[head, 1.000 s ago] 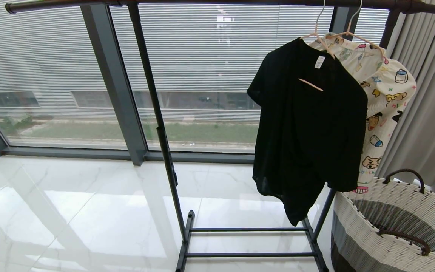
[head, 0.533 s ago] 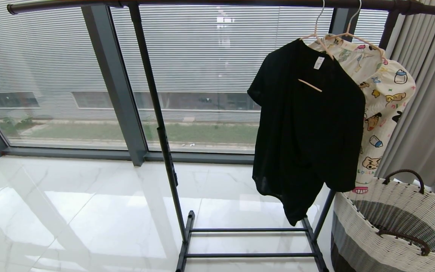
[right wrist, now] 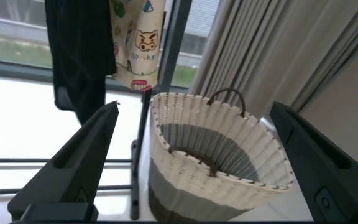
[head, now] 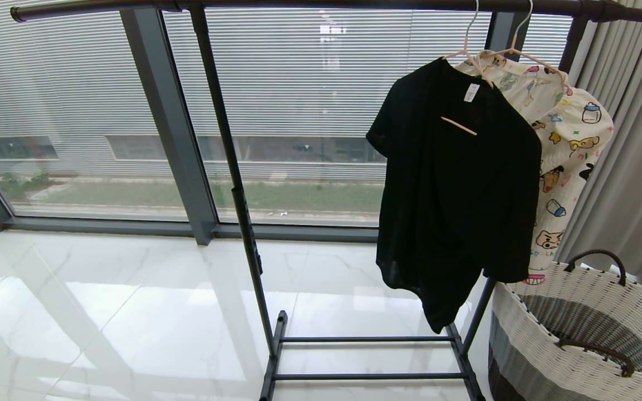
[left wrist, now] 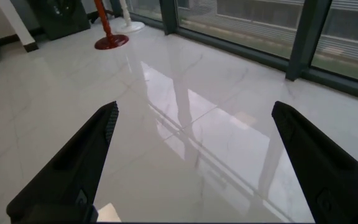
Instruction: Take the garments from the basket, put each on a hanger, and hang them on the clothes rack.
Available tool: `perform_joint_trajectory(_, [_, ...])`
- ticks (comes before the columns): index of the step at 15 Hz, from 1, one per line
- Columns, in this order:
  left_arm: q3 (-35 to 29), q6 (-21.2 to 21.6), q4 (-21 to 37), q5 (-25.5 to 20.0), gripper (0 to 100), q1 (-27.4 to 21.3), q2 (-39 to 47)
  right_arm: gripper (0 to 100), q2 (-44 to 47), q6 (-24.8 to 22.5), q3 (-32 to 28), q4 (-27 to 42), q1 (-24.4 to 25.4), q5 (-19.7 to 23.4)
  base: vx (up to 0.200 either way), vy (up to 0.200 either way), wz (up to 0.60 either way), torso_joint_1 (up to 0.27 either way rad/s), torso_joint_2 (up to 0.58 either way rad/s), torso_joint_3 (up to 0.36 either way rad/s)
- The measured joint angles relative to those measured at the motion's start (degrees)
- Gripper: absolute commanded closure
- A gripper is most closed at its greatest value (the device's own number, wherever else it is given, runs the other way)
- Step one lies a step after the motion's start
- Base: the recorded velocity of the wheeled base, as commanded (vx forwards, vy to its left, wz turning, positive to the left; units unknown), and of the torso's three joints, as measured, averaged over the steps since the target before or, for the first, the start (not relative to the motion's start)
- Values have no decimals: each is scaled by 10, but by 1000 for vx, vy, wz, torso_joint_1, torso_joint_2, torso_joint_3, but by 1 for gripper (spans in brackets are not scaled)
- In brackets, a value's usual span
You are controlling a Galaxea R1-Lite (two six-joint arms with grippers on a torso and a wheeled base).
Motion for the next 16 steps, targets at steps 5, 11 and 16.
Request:
perform_joint_trajectory(5, [0, -92, -37, -13, 0, 1, -3, 0, -51, 43, 14, 58, -6, -29, 0, 0, 0, 0, 0, 0])
perform_joint_trajectory(11, [0, -110, -57, -182, 0, 0, -3, 0, -56, 70, 15, 62, -7, 51, 0, 0, 0, 0, 0, 0])
perform_joint_trajectory(16, [0, -170, 4, -306, 0, 0, -2, 0, -57, 113, 15, 106, -7, 125, 0, 0, 0, 0, 0, 0])
